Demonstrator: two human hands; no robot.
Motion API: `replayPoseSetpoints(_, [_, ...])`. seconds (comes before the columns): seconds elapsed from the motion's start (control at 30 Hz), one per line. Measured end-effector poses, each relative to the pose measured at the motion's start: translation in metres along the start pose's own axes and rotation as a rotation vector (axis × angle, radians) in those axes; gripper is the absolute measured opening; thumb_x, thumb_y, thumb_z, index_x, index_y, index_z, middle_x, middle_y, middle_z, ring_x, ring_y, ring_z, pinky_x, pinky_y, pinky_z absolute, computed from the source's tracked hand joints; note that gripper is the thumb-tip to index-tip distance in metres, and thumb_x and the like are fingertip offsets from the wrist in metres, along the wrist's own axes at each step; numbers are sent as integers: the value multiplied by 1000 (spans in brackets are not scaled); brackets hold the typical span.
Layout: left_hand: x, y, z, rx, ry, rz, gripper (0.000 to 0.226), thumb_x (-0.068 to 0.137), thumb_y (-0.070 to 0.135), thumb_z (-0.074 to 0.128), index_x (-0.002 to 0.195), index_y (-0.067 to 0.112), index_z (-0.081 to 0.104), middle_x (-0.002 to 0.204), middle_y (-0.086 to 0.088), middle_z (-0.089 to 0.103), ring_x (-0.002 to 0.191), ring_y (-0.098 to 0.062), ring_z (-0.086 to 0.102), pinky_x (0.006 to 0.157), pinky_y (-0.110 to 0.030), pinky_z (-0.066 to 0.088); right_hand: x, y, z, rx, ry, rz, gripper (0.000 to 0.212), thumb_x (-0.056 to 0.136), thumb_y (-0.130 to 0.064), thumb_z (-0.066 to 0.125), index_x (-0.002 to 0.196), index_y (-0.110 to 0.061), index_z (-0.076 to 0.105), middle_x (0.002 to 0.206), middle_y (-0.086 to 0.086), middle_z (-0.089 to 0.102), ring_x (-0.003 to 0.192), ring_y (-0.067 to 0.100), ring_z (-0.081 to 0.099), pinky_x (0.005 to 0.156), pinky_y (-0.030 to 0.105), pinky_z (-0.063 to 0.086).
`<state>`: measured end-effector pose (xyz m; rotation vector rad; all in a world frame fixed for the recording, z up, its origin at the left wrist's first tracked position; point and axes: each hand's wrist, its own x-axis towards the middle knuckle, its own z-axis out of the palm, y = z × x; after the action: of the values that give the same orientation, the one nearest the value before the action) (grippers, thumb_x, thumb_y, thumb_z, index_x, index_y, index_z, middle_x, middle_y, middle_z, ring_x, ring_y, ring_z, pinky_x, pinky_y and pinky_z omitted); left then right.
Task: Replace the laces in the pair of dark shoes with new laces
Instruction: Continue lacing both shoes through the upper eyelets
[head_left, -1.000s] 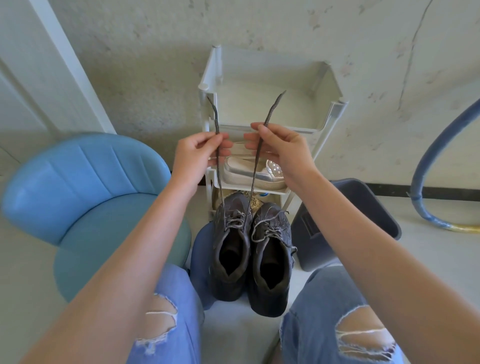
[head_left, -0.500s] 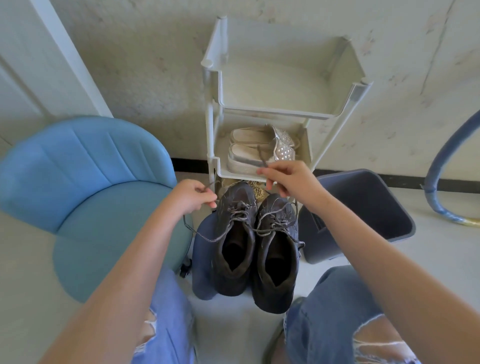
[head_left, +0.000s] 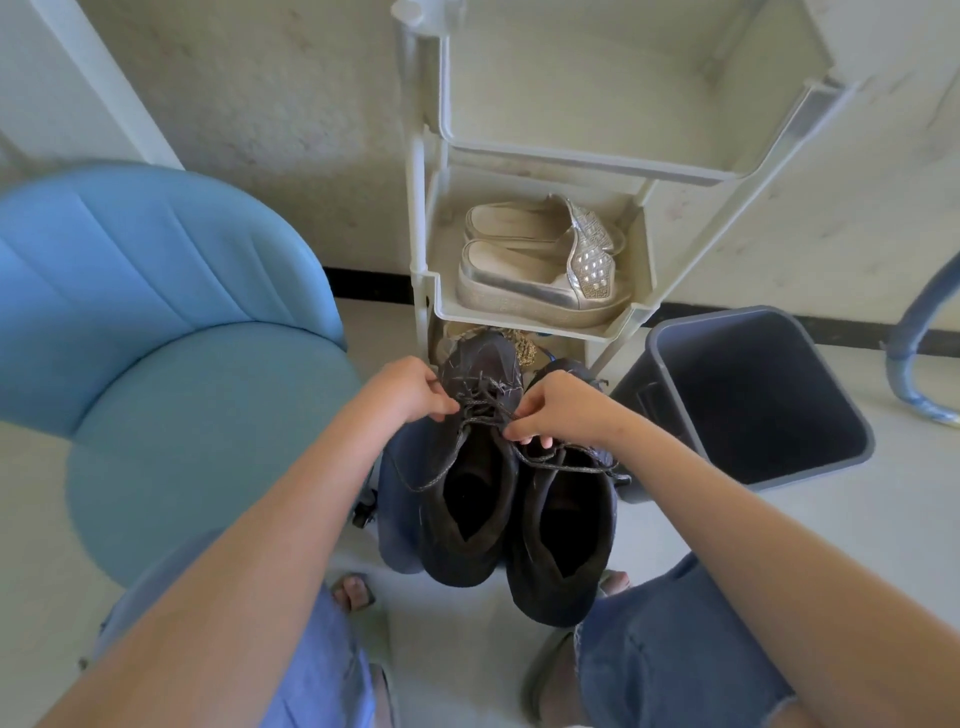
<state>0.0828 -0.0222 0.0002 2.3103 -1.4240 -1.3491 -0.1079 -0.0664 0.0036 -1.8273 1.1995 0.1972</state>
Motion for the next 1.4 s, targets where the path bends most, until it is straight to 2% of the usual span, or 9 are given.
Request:
replayPoseSetpoints(0.17, [4, 13, 8, 73, -66, -40, 25, 87, 35, 64, 88, 11, 71, 83, 3, 69, 64, -11, 50, 63, -22, 40, 1, -1, -1, 23, -42, 9, 25, 79, -31, 74, 62, -13, 70, 42, -8, 54, 38, 1, 40, 43, 8, 34])
replayPoseSetpoints(0.3, [3, 20, 6, 146, -92, -94, 22, 86, 31, 65, 92, 11, 69, 38, 10, 51, 48, -9, 42, 46, -18, 34, 4, 0, 1, 11, -71, -1, 20, 81, -26, 74, 65, -13, 71, 43, -9, 55, 36, 0, 40, 40, 6, 30])
replayPoseSetpoints(0.47, [5, 22, 4, 119, -137, -140, 22, 89, 32, 63, 82, 12, 56, 26, 12, 44, 25, -4, 40, 32, -12, 30, 5, 3, -2, 88, -105, 61, 19, 85, -24, 71, 75, -8, 73, 55, -1, 60, 50, 10, 46, 45, 14, 34])
replayPoseSetpoints(0.63, [5, 22, 6, 158, -164, -168, 28, 86, 28, 64, 69, 14, 47, 26, 9, 40, 16, -8, 29, 29, -10, 23, 6, 2, 1, 52, -83, 52, 20, 84, -22, 70, 69, -9, 70, 49, -4, 57, 38, 2, 43, 40, 9, 32])
replayPoseSetpoints(0.77, [8, 21, 8, 182, -206, -185, 31, 86, 23, 56, 60, 14, 43, 51, 0, 36, 26, -12, 24, 32, -5, 18, 5, -1, 1, 25, -81, 34, 20, 84, -24, 70, 70, -11, 70, 51, -4, 58, 37, 1, 42, 42, 10, 33])
replayPoseSetpoints(0.93, [7, 23, 6, 81, -324, -235, 32, 98, 20, 44, 67, 11, 42, 56, 0, 39, 21, -6, 24, 27, -13, 16, 4, 1, -1, 14, -87, 17, 21, 85, -25, 69, 74, -8, 71, 50, -6, 59, 40, 2, 44, 45, 11, 35])
replayPoseSetpoints(1.1, [3, 27, 5, 174, -256, -197, 24, 97, 17, 45, 73, 13, 41, 38, 7, 45, 33, -7, 31, 33, -14, 21, 5, 2, -1, 65, -49, -13, 21, 88, -24, 66, 80, -5, 70, 53, -10, 63, 43, -1, 50, 44, 9, 37])
replayPoseSetpoints(1.27, [6, 21, 3, 177, -80, -113, 30, 97, 11, 47, 68, 8, 45, 86, -6, 59, 57, -12, 43, 50, -16, 34, 8, 3, 2, 98, 64, -38, 16, 90, -21, 64, 88, -6, 69, 73, 1, 69, 51, 6, 54, 51, 15, 40])
replayPoseSetpoints(1.4, [7, 21, -7, 192, -70, -126, 21, 96, 27, 54, 83, 10, 56, 70, 7, 60, 53, -7, 40, 49, -19, 32, 9, -1, 6, 120, 89, -83, 13, 87, -17, 68, 97, -10, 71, 79, 0, 67, 58, 5, 54, 62, 13, 43])
